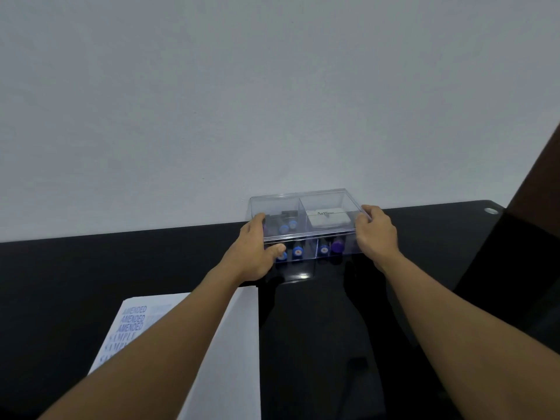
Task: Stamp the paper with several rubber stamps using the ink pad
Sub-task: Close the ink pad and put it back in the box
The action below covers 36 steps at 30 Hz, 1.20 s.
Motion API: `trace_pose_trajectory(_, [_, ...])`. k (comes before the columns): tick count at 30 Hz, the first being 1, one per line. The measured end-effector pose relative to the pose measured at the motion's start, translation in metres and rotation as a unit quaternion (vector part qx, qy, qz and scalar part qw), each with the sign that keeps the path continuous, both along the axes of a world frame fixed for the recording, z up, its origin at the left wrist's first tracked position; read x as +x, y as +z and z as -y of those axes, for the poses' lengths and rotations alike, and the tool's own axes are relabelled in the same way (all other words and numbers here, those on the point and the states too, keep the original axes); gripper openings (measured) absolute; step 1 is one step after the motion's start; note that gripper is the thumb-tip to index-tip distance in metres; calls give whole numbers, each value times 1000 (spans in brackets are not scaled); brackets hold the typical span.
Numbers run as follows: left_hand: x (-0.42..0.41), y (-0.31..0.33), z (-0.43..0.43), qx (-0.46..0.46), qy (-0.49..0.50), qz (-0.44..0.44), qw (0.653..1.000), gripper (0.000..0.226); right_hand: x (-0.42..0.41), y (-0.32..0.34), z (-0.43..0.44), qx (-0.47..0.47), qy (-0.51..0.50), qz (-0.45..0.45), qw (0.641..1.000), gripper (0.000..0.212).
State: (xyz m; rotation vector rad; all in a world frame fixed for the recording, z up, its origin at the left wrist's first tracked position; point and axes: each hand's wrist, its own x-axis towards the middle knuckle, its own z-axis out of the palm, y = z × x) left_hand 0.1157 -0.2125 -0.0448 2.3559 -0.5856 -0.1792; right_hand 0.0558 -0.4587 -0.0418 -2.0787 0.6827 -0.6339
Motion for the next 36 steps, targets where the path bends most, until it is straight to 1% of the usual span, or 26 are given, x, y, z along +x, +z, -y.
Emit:
trace_pose_trajectory(10, [9, 1, -1, -22, -6, -24, 999, 87, 2, -3, -1, 11, -3, 11, 1000, 34])
trace_pose_trajectory(14, [9, 1, -1, -46, -7, -45, 998, 88, 3, -1, -1, 24, 3, -6, 1000, 37])
trace_pose_trajectory(17, [7, 3, -3, -71, -5, -66, 995, 96, 0, 4, -1, 30, 13, -18, 999, 38])
trace_pose_trajectory(20, [3, 7, -8, -115, 7, -92, 989, 102, -9, 11, -4, 54, 21, -20, 998, 47])
trace_pose_trajectory(22, [-2, 13, -12, -121, 13, -89, 989, 99, -15, 12, -7, 77, 10, -15, 997, 53])
trace_pose_trajectory(25, [-12, 22, -22, -110, 38, -85, 990, 93, -28, 13, -11, 113, -26, -3, 993, 52])
trace_pose_trajectory(31, [-41, 38, -61, -90, 99, -65, 989, 75, -71, 12, -37, 124, -78, 5, 989, 36])
trace_pose_trajectory(34, [-68, 45, -84, -99, 120, -65, 986, 68, -95, 11, -57, 114, -77, -18, 990, 29])
trace_pose_trajectory(36, [-87, 48, -99, -107, 137, -75, 982, 63, -109, 11, -73, 111, -64, -38, 991, 28])
